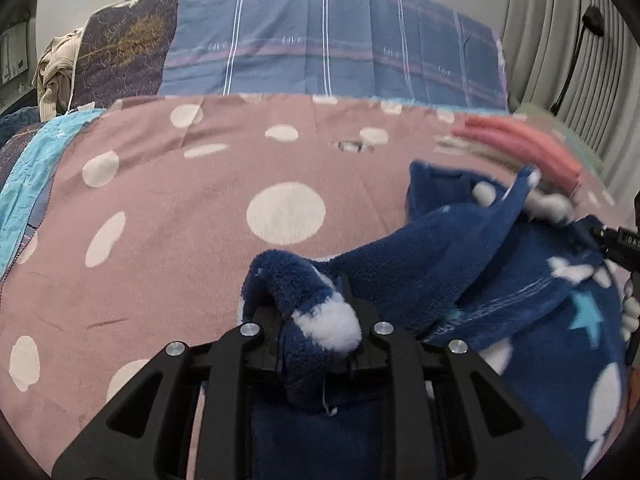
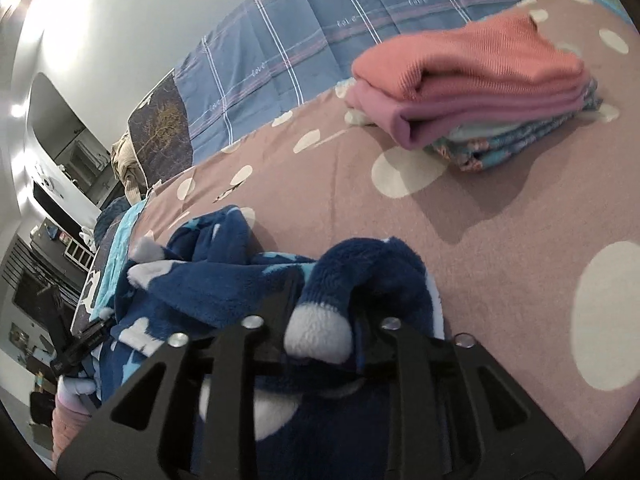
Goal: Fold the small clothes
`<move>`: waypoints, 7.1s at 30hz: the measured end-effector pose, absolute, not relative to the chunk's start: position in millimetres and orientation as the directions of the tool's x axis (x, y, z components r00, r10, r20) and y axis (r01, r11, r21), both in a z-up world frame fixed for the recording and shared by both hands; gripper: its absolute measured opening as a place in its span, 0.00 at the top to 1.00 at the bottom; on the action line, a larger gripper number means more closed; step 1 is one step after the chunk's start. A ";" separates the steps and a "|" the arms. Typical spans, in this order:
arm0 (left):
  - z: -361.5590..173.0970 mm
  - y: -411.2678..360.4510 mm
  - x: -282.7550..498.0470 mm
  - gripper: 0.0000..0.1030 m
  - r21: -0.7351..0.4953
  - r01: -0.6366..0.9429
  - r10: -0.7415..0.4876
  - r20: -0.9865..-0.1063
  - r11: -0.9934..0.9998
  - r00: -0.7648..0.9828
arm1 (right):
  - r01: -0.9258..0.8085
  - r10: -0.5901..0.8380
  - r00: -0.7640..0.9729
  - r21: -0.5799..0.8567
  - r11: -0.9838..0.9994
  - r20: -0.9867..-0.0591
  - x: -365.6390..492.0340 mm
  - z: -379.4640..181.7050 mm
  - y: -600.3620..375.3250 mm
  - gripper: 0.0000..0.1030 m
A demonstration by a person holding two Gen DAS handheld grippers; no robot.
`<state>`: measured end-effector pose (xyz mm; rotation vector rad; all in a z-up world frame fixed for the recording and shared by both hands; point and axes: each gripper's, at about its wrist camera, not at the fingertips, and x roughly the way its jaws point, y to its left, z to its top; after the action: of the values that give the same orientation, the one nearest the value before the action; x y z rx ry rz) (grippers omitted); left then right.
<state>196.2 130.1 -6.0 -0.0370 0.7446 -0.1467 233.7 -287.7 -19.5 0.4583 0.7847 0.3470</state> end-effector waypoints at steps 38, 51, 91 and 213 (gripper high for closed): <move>-0.8 170.5 107.5 0.37 -0.238 0.096 -0.235 -0.672 0.967 0.703 | -0.064 0.354 0.686 0.432 0.900 -0.636 134.5 -0.6 -340.9 0.50; -40.6 182.0 18.5 0.36 -0.416 0.096 -0.368 -0.645 0.904 0.670 | 0.006 0.405 0.651 0.538 0.843 -0.642 20.1 -32.9 -350.6 0.46; -77.0 196.6 16.0 0.38 -0.775 0.051 -0.607 -0.451 0.631 0.655 | 0.078 0.594 0.614 0.789 0.609 -0.519 35.3 -62.1 -338.7 0.23; -25.2 -184.4 72.7 0.67 -0.233 0.581 -0.483 -0.814 0.780 0.323 | -0.161 0.538 0.573 0.559 0.814 -0.618 54.2 -41.0 -411.3 0.62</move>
<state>72.7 -184.4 -25.2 0.1082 1.0274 -0.6997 54.2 -411.3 -41.0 0.4776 0.8709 0.4278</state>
